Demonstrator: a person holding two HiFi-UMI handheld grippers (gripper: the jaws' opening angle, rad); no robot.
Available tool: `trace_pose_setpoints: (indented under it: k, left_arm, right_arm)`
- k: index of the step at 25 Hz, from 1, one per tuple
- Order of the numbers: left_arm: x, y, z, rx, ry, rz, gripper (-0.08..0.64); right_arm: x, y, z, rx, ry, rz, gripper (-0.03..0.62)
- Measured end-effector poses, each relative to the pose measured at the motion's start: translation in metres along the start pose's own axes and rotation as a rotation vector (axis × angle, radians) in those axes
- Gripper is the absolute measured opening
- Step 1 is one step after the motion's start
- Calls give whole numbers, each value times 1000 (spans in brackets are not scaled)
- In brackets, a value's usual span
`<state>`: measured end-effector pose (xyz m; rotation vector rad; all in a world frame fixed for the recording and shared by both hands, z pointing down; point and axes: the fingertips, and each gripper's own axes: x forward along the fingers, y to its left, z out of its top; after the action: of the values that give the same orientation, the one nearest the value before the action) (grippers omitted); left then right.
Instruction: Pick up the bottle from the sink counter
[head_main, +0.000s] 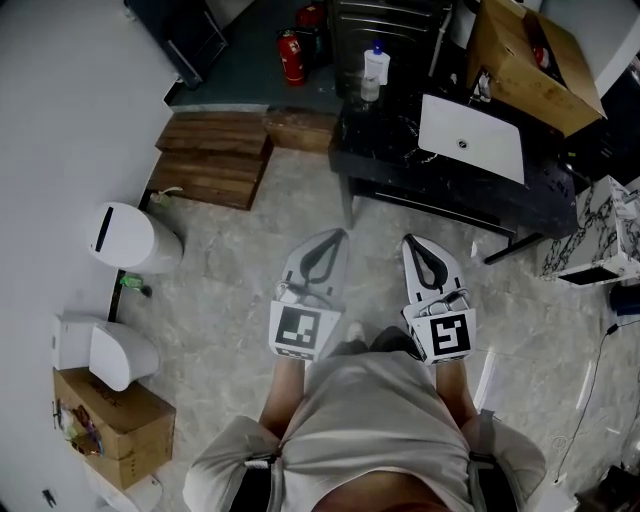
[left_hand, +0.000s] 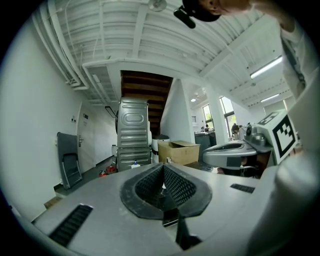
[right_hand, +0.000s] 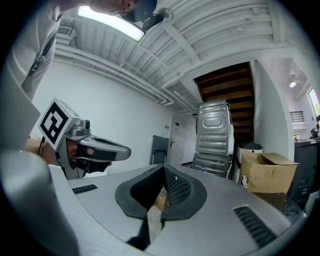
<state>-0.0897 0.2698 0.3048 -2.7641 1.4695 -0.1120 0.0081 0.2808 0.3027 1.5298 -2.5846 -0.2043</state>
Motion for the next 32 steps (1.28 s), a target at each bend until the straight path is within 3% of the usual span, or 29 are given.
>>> trace_pose_setpoints:
  k: [15,32]
  left_arm:
    - [41,32,2,-4,-9,-4,2]
    - [141,75,-6,0,31,49,2]
  right_arm:
    - [46,-24,-6,7,14,-12,-5]
    - [139,-95,-25,6,3,57,-5]
